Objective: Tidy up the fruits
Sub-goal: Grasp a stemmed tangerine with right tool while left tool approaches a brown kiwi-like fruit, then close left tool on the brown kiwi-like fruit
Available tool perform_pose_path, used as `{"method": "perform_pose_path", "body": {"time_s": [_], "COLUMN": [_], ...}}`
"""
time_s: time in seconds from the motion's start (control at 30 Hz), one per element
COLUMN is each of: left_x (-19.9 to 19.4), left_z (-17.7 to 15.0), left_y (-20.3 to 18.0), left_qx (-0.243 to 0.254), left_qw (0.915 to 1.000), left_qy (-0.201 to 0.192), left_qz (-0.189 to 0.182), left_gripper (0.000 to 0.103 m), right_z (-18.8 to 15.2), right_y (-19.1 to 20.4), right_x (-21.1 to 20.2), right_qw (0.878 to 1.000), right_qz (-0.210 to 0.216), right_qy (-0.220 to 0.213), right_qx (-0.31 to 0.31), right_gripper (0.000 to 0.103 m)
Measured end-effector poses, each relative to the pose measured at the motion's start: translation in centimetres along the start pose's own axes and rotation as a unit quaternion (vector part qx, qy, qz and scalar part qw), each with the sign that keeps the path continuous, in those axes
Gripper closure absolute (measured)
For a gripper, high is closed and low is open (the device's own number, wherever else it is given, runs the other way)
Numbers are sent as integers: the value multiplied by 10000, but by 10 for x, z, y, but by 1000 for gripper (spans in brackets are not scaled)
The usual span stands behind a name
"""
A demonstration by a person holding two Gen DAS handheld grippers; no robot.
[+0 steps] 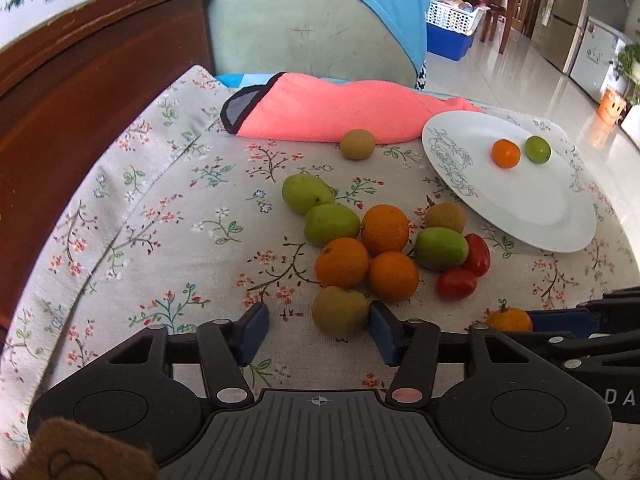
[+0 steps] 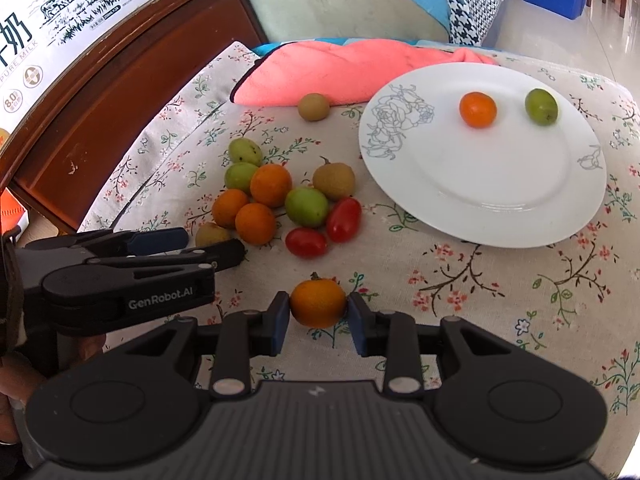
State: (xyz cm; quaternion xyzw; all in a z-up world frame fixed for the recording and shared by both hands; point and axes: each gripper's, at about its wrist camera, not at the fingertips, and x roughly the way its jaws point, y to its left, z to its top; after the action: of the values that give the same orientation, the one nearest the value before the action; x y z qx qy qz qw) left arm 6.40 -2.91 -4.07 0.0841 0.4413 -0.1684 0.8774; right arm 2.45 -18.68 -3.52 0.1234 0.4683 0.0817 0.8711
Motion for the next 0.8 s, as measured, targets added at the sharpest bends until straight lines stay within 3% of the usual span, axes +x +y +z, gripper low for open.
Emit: {"method": "perform_pose_path", "body": {"time_s": [0.2,0.47,0.8], "left_x": [-3,-7,-21], "left_z": [1,2,7], "left_y": [0,3,-4], "left_qx": [-56,-270,-233], "left_qw": [9999,9996,9997], "left_qy": [-37,86,-53], "left_qz": [-85,-61,-82], "left_gripper": [76,77,77], "right_z": [-1,3,16], "right_y": [2,0,-7], "right_x": [1,-3,-14], "right_qw": [10000,10000,9992], "right_qz": [-9,59,69], "right_qy": [3,-52,-348], "right_qx": [-88,13,172], "right_gripper": [72,72,72]}}
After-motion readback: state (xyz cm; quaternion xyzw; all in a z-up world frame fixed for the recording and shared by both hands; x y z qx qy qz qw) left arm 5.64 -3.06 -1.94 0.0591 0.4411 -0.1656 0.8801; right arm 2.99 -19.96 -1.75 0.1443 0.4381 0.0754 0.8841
